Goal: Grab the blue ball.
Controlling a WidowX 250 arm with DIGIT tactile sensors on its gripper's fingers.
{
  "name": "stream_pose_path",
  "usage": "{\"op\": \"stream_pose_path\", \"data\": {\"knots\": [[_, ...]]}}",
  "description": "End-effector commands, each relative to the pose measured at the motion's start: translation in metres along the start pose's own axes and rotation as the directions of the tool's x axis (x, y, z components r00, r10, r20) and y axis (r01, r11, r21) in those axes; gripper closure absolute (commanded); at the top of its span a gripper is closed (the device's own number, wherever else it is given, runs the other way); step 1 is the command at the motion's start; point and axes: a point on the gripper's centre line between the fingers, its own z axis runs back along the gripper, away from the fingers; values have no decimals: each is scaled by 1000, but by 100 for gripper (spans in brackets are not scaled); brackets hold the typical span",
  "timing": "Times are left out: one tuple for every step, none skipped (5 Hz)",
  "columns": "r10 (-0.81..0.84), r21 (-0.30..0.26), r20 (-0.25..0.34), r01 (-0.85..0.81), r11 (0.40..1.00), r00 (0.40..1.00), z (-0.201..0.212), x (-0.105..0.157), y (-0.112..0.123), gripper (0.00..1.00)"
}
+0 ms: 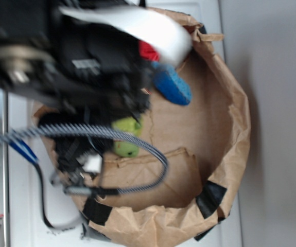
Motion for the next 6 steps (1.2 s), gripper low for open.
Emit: {"op": "stream_pose_path", "data": {"knots": [[-26,92,40,22,995,999,-18,-2,45,0],[-24,76,14,23,997,1000,-33,6,47,0],[-63,104,-20,65,993,998,-63,17,35,0],[-91,131,-60,98,986,994,-90,5,30,0],[-71,127,-132,87,988,989,-114,-28,38,0],[-51,129,-161,73,989,986,-119,-30,47,0]]}}
